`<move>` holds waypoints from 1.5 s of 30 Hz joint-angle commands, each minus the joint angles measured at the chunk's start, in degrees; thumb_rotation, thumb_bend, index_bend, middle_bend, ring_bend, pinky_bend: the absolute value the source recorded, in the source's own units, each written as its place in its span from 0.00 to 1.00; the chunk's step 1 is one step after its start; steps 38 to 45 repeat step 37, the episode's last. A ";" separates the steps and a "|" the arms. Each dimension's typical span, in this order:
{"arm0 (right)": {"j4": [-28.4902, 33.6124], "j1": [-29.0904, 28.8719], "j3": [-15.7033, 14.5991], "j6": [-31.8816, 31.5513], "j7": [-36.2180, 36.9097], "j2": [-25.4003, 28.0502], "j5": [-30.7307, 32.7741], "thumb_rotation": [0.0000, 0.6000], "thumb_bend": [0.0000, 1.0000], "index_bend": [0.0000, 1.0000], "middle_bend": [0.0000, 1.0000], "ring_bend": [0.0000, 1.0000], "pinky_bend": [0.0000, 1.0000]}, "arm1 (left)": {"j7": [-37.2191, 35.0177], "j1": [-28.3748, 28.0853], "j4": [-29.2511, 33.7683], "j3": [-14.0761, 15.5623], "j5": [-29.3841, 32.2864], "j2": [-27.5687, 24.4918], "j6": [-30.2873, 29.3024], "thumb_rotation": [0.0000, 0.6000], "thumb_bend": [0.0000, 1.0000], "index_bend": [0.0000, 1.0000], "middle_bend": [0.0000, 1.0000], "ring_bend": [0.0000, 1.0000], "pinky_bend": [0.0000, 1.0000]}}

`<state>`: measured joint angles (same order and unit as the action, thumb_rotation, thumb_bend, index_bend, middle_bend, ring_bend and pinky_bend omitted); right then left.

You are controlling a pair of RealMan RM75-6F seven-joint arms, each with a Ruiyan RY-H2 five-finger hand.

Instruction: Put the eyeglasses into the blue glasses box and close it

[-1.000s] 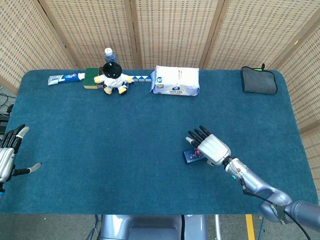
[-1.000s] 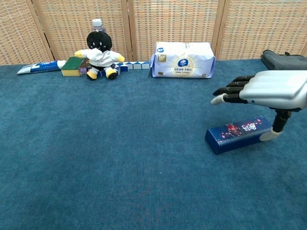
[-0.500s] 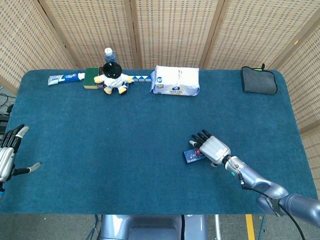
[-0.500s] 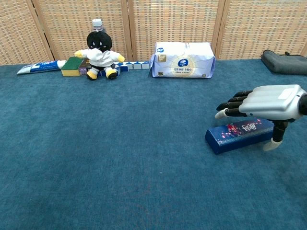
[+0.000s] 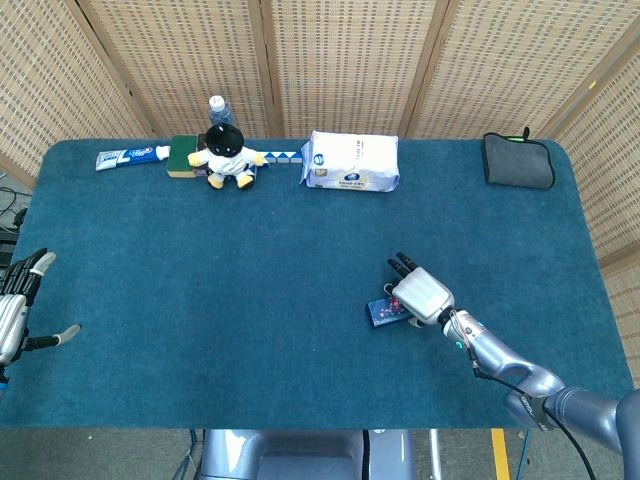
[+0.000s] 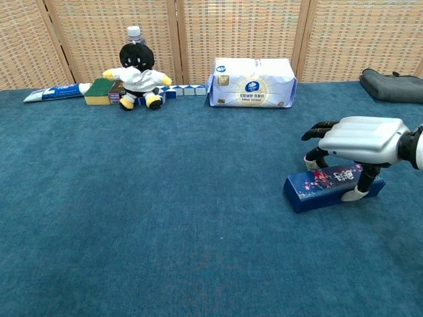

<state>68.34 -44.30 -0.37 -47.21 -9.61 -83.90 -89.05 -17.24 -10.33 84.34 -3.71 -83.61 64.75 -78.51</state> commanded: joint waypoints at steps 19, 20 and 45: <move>6.82 1.51 2.45 -0.54 -0.31 3.95 5.59 1.00 0.10 0.00 0.00 0.00 0.02 | -0.02 0.22 0.37 0.13 -0.44 -0.13 -0.55 1.00 0.00 0.00 0.00 0.00 0.00; 8.29 1.92 2.63 -1.48 -0.43 5.02 5.62 1.00 0.10 0.00 0.00 0.00 0.03 | -0.03 0.25 0.39 0.16 -0.57 -0.16 -0.65 1.00 0.00 0.00 0.00 0.00 0.00; 16.35 24.16 1.61 -37.51 6.96 12.95 3.62 1.00 0.00 0.00 0.00 0.00 0.01 | -0.04 2.11 -0.18 0.48 -3.08 -0.59 -5.63 1.00 0.00 0.00 0.00 0.00 0.00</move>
